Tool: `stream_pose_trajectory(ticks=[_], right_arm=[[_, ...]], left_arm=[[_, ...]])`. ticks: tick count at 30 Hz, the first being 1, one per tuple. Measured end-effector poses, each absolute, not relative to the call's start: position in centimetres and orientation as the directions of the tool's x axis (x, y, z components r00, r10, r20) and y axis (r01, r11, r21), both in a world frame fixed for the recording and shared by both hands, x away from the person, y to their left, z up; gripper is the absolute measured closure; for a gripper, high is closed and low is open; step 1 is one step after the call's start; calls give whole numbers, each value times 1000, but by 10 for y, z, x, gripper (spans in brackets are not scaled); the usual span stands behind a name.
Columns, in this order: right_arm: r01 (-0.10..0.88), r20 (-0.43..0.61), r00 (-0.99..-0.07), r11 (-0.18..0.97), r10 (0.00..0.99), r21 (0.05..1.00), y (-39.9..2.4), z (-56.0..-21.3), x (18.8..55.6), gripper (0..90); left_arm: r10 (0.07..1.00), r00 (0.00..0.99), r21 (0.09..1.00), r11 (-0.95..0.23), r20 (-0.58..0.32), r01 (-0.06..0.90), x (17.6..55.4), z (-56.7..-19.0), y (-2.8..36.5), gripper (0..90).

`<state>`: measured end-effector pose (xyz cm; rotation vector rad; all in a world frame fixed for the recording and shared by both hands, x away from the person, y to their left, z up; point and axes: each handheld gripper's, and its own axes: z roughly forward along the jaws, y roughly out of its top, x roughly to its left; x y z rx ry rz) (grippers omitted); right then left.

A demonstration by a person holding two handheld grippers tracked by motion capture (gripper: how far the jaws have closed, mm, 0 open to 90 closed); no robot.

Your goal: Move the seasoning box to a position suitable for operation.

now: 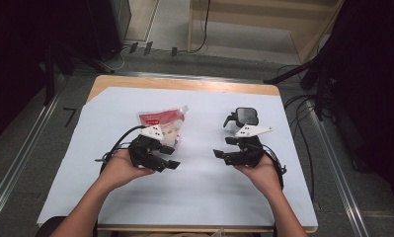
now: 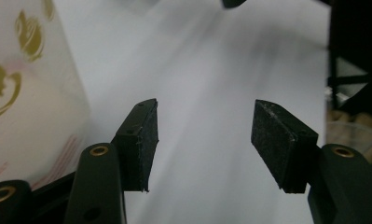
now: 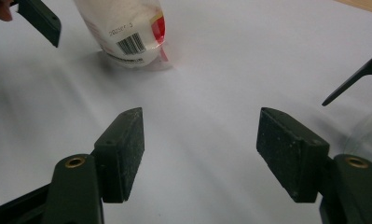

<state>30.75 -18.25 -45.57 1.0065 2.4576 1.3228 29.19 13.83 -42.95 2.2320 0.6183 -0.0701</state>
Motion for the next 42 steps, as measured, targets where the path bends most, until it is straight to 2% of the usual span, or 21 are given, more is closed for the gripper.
stream_pose_trajectory(ticks=[3, 10, 21, 29, 33, 37, 42], right_arm=[[486, 157, -749, 373, 643, 790, -184, -455, 307, 329], [494, 142, -719, 357, 680, 792, -198, -450, 309, 349], [536, 144, -576, 240, 805, 809, -230, -448, 316, 325], [572, 192, -482, 141, 855, 808, -246, -454, 326, 331], [591, 199, -434, 111, 879, 799, -248, -457, 334, 243], [594, 164, -398, 117, 903, 796, -245, -460, 340, 133], [594, 180, -344, 65, 922, 802, -242, -465, 349, 89]], left_arm=[[399, 884, 722, -533, -246, 441, 289, -425, 138, 416], [409, 891, 693, -585, -195, 420, 286, -425, 137, 415], [405, 893, 702, -578, -195, 416, 285, -425, 136, 402], [410, 891, 697, -581, -194, 419, 282, -425, 138, 403], [421, 886, 687, -585, -196, 430, 281, -426, 140, 405], [429, 883, 683, -588, -190, 433, 279, -426, 141, 406], [429, 884, 680, -592, -189, 433, 278, -427, 142, 407]])
